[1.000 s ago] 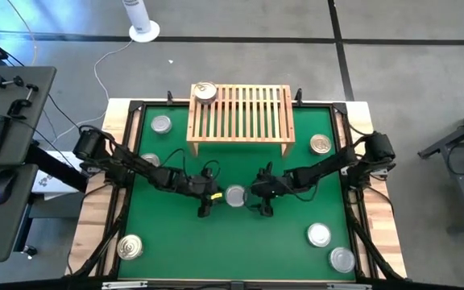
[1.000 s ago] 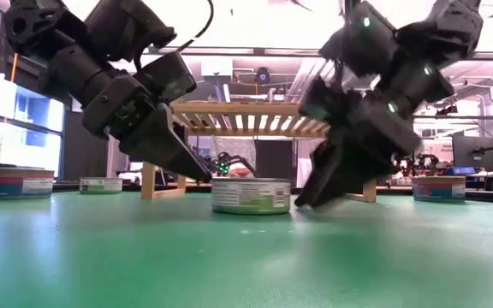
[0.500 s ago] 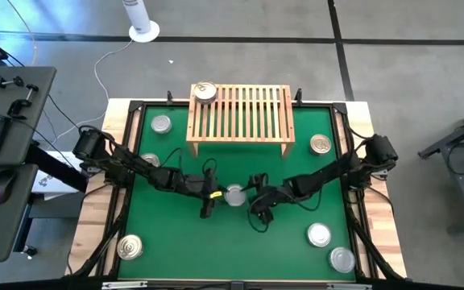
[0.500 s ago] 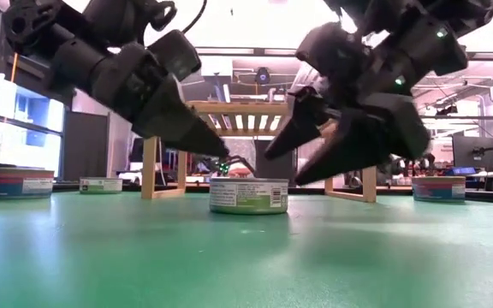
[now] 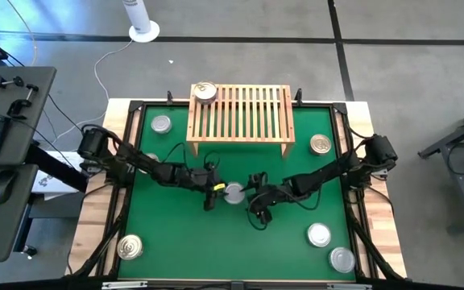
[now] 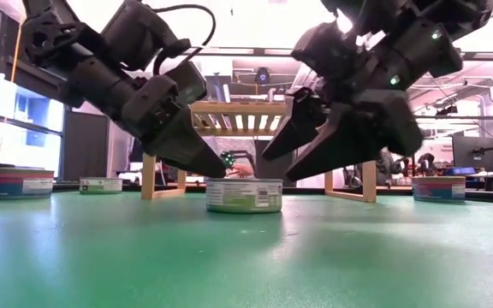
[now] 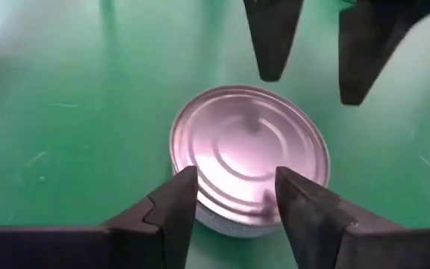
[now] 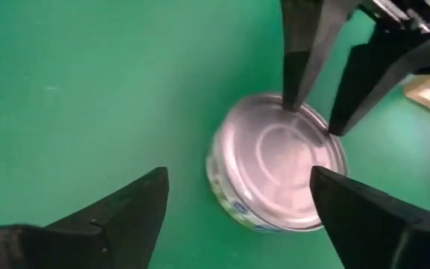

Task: Stack canned seafood by type on shelf
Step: Put the center green tuna can on the shelf

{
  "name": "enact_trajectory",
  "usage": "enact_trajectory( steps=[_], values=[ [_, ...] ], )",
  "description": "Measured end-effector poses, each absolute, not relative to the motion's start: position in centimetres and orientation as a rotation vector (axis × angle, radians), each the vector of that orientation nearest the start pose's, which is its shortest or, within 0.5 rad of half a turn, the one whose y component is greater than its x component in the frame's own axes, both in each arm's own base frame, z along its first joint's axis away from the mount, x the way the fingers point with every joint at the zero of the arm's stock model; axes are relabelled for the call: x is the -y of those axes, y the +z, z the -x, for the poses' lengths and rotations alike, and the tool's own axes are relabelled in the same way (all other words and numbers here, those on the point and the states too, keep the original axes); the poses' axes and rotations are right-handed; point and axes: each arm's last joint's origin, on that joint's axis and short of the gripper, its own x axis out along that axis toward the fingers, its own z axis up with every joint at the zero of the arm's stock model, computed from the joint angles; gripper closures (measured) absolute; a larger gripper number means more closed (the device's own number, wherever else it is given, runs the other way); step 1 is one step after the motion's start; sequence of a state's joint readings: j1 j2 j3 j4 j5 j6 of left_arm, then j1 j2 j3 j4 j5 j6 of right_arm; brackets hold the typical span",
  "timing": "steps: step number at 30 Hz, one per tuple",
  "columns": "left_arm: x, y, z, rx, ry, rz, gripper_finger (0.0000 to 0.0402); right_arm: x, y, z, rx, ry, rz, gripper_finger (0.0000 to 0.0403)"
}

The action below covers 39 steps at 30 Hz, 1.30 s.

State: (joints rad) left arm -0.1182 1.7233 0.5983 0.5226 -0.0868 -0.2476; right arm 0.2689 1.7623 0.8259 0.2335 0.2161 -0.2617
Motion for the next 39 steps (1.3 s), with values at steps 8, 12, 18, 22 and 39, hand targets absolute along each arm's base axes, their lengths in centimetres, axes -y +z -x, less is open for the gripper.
enact_trajectory(
  steps=[8, 12, 18, 22, 39],
  values=[
    [3.1, 11.9, -29.4, -0.627, 0.043, 0.193, 0.0251, -7.0, 13.7, -32.6, -0.708, -0.006, 0.21, 0.0107],
    [3.6, 13.5, -29.0, -0.581, 0.032, 0.186, 0.026, -7.0, 12.9, -31.9, -0.721, -0.005, 0.149, 0.0107],
    [3.5, 13.8, -28.7, -0.604, 0.031, 0.163, 0.0272, -5.5, 11.5, -30.7, -0.659, -0.083, -0.018, 0.0108],
    [3.6, 12.3, -29.1, -0.628, 0.033, 0.166, 0.0278, -4.3, 11.0, -30.4, -0.666, -0.096, -0.095, 0.0108],
    [4.0, 9.5, -29.1, -0.684, 0.054, 0.2, 0.0294, -5.5, 11.9, -30.7, -0.659, -0.008, 0.103, 0.0108]
  ],
)
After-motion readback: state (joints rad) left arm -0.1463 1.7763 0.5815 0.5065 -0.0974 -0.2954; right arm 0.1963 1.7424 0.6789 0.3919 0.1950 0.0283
